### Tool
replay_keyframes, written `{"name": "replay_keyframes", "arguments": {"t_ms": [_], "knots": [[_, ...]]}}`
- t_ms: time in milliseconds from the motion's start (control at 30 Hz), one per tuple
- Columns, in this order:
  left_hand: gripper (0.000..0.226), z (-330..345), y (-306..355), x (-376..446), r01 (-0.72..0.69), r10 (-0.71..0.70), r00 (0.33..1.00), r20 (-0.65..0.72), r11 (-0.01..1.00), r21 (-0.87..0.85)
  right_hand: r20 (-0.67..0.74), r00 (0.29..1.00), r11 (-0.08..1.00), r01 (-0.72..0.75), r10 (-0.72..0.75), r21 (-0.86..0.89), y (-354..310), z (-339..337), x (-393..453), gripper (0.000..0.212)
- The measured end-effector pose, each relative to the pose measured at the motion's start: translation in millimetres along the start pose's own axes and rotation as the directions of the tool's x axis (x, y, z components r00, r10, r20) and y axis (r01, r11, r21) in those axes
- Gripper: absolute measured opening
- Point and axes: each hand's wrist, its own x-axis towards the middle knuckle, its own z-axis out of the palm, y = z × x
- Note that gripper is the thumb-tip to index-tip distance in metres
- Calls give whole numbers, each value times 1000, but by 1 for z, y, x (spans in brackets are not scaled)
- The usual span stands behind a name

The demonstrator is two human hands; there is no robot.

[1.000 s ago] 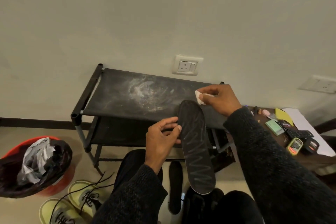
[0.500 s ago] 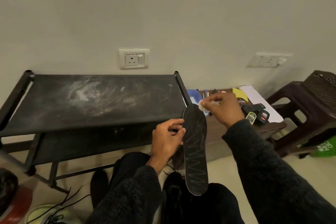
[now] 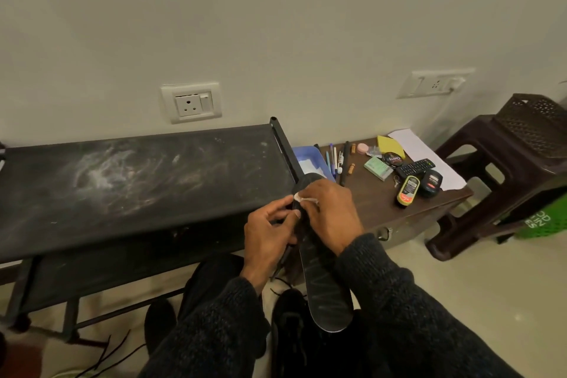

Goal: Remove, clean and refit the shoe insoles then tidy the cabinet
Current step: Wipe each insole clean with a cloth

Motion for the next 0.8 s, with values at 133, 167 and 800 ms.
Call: {"name": "replay_keyframes", "arguments": {"t_ms": [133, 167, 800], "knots": [[42, 0, -2, 2, 2, -2, 1000, 0, 1000, 1, 67, 996, 991, 60, -53, -117, 7, 11, 16, 14], [42, 1, -2, 3, 1, -1, 1000, -8, 1000, 3, 62, 998, 988, 32, -23, -148, 11, 10, 25, 15], [37, 2, -2, 2, -61, 61, 996, -70, 998, 1, 101, 974, 957, -174, 201, -230, 17, 2, 70, 23]]}}
